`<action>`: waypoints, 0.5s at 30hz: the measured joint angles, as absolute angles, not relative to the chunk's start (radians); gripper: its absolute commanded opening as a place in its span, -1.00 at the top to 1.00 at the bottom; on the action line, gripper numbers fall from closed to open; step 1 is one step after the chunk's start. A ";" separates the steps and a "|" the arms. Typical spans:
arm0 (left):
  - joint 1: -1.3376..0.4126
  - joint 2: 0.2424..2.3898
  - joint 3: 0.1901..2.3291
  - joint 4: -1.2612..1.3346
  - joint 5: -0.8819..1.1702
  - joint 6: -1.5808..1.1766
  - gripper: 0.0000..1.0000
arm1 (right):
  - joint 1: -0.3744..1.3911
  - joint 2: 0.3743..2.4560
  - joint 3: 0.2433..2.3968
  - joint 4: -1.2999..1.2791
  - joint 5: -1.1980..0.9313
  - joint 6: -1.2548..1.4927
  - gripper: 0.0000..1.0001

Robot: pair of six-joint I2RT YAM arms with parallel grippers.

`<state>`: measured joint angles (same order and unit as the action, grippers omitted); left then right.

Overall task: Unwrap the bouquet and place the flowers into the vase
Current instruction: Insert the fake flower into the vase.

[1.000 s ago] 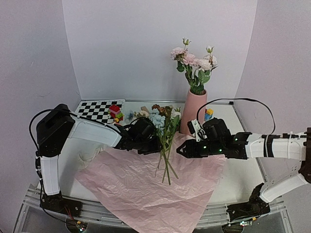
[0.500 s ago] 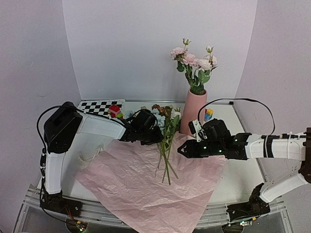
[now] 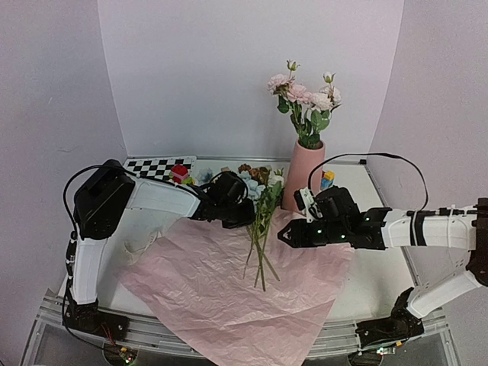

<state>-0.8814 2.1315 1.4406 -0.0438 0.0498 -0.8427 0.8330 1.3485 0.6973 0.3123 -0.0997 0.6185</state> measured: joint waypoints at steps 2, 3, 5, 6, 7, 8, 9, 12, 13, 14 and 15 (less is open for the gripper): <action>-0.881 2.130 1.440 -0.053 0.053 -0.836 1.00 | 0.833 1.360 0.706 0.312 -0.098 0.615 0.19; -0.880 2.126 1.438 -0.055 0.055 -0.834 1.00 | 0.833 1.367 0.711 0.311 -0.096 0.614 0.19; -0.880 2.102 1.421 -0.062 0.061 -0.830 1.00 | 0.833 1.390 0.726 0.310 -0.092 0.613 0.19; -0.880 2.081 1.404 -0.066 0.066 -0.828 1.00 | 0.833 1.404 0.735 0.310 -0.090 0.614 0.18; -0.880 2.057 1.387 -0.071 0.073 -0.826 1.00 | 0.833 1.418 0.742 0.311 -0.089 0.616 0.16; -0.880 2.030 1.367 -0.076 0.080 -0.826 1.00 | 0.833 1.434 0.751 0.313 -0.087 0.620 0.12; -0.879 2.000 1.347 -0.079 0.089 -0.825 1.00 | 0.833 1.449 0.758 0.314 -0.085 0.626 0.05; -0.879 1.906 1.293 -0.080 0.119 -0.825 1.00 | 0.833 1.494 0.775 0.327 -0.079 0.655 -0.04; -0.879 1.878 1.278 -0.080 0.129 -0.825 1.00 | 0.833 1.510 0.779 0.336 -0.077 0.662 -0.05; -0.879 1.852 1.264 -0.079 0.139 -0.825 1.00 | 0.833 1.524 0.781 0.346 -0.075 0.677 -0.05; -0.879 1.823 1.248 -0.078 0.147 -0.825 1.00 | 0.833 1.539 0.784 0.356 -0.071 0.686 -0.05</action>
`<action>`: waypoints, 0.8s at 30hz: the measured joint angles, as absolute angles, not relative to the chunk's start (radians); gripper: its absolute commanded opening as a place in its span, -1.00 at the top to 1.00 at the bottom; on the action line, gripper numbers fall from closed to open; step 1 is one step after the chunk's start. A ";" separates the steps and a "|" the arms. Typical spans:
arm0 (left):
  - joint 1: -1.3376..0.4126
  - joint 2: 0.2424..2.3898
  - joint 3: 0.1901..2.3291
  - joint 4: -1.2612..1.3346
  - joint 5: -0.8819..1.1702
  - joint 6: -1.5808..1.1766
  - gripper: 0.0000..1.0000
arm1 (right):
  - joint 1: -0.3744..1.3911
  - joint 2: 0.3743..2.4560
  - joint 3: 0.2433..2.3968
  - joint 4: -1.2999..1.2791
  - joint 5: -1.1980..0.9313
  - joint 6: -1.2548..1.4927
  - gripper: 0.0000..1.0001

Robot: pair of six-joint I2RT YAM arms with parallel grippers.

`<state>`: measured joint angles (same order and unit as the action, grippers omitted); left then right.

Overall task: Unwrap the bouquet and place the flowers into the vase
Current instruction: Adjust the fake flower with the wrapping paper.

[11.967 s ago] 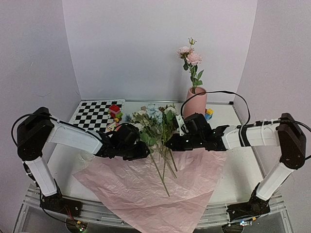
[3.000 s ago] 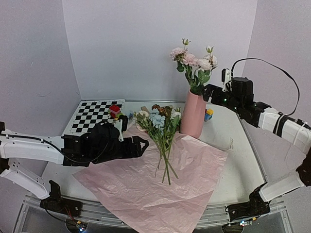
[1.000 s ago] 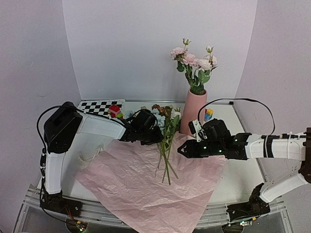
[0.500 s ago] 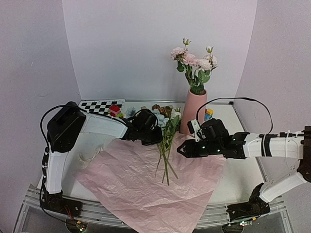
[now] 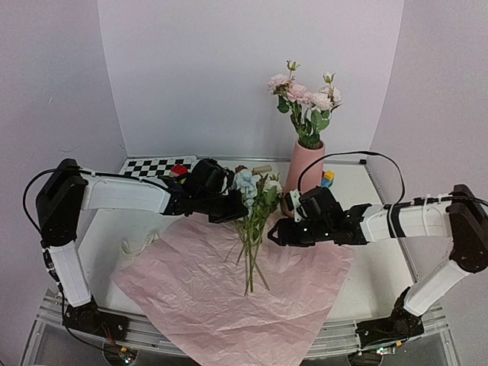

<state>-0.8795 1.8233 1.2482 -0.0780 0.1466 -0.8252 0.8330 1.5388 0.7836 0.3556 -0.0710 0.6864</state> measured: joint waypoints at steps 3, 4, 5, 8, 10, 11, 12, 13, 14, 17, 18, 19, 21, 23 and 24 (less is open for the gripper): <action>-0.880 1.767 1.206 -0.077 0.165 -0.822 1.00 | 0.833 1.600 0.806 0.381 -0.063 0.718 -0.03; -0.880 1.752 1.189 -0.076 0.169 -0.819 1.00 | 0.833 1.621 0.817 0.386 -0.061 0.727 -0.03; -0.880 1.740 1.170 -0.077 0.172 -0.817 1.00 | 0.833 1.644 0.828 0.395 -0.063 0.734 -0.03; -0.880 1.726 1.123 -0.078 0.175 -0.811 1.00 | 0.833 1.691 0.844 0.434 -0.078 0.751 -0.04; -0.880 1.726 1.098 -0.078 0.176 -0.805 1.00 | 0.833 1.709 0.844 0.468 -0.095 0.763 -0.03; -0.880 1.726 1.088 -0.079 0.177 -0.802 1.00 | 0.833 1.718 0.844 0.483 -0.103 0.767 -0.03; -0.880 1.726 1.081 -0.079 0.179 -0.798 1.00 | 0.833 1.726 0.844 0.498 -0.110 0.771 -0.02; -0.880 1.726 1.077 -0.078 0.181 -0.793 1.00 | 0.833 1.736 0.845 0.509 -0.116 0.774 -0.02; -0.880 1.726 1.073 -0.078 0.181 -0.787 1.00 | 0.833 1.746 0.847 0.519 -0.121 0.778 -0.02; -0.880 1.726 1.071 -0.075 0.182 -0.780 1.00 | 0.833 1.789 0.865 0.532 -0.126 0.783 0.04; -0.880 1.726 1.070 -0.071 0.183 -0.778 1.00 | 0.833 1.803 0.870 0.537 -0.125 0.784 0.07; -0.880 1.726 1.070 -0.067 0.185 -0.775 1.00 | 0.833 1.817 0.876 0.540 -0.122 0.787 0.10; -0.880 1.727 1.070 -0.058 0.192 -0.763 1.00 | 0.833 1.843 0.889 0.544 -0.115 0.791 0.19; -0.880 1.730 1.071 -0.050 0.202 -0.750 1.00 | 0.833 1.871 0.909 0.546 -0.105 0.795 0.34; -0.880 1.734 1.071 -0.048 0.206 -0.743 1.00 | 0.833 1.882 0.920 0.547 -0.097 0.795 0.44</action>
<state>-0.8799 1.7338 1.0707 -0.0476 0.2064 -0.7427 0.8330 1.8823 0.9197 0.5466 -0.0975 0.7947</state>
